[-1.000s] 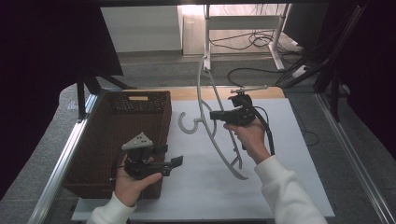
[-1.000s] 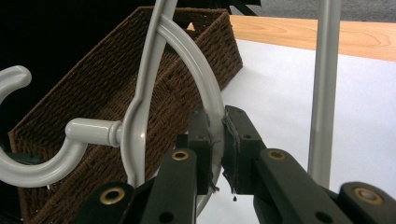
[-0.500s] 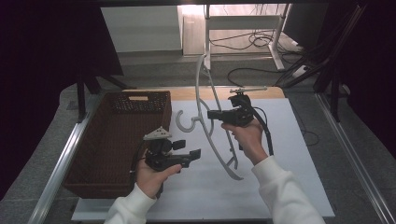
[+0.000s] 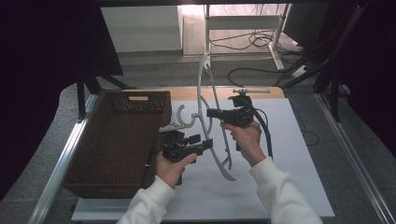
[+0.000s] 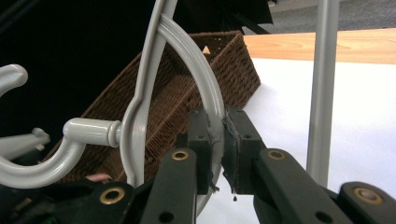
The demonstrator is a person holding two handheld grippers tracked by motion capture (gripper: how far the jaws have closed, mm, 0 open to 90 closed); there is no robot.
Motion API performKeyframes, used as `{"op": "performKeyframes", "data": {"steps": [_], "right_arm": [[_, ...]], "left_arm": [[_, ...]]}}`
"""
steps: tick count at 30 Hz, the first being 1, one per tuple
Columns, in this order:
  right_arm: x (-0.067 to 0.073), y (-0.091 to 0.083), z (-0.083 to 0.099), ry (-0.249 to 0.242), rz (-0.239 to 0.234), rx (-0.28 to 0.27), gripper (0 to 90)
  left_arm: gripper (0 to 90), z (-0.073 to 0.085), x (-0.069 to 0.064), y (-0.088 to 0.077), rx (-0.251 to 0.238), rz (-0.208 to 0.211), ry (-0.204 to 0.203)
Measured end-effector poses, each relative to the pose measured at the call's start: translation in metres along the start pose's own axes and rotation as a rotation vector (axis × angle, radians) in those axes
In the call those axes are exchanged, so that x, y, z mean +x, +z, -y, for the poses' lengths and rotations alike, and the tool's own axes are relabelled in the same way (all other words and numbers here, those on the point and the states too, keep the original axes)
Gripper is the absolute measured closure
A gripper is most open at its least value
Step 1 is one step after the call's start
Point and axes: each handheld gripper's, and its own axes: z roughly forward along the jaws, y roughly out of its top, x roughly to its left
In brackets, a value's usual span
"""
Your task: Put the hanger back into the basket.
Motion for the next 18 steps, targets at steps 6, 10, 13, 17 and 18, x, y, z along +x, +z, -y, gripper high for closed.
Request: {"op": "performKeyframes", "data": {"steps": [6, 10, 13, 17, 18], "right_arm": [[-0.005, -0.001, 0.003, 0.026, 0.006, -0.022, 81.5], [-0.008, -0.001, 0.004, 0.035, 0.010, -0.029, 81.5], [-0.011, -0.002, 0.005, 0.056, -0.001, -0.033, 81.6], [-0.013, -0.002, 0.006, 0.067, -0.009, -0.040, 81.5], [-0.013, -0.002, 0.006, 0.071, -0.013, -0.040, 81.4]], "left_arm": [[50.4, 0.002, -0.001, 0.009, -0.028, 0.002, -0.021], [63.9, 0.003, -0.001, 0.013, -0.035, 0.013, -0.024], [73.6, 0.004, 0.002, 0.013, -0.036, 0.014, -0.039], [77.6, 0.004, 0.009, 0.012, -0.042, 0.048, -0.082], [78.4, 0.004, 0.010, 0.012, -0.048, 0.054, -0.090]]}}
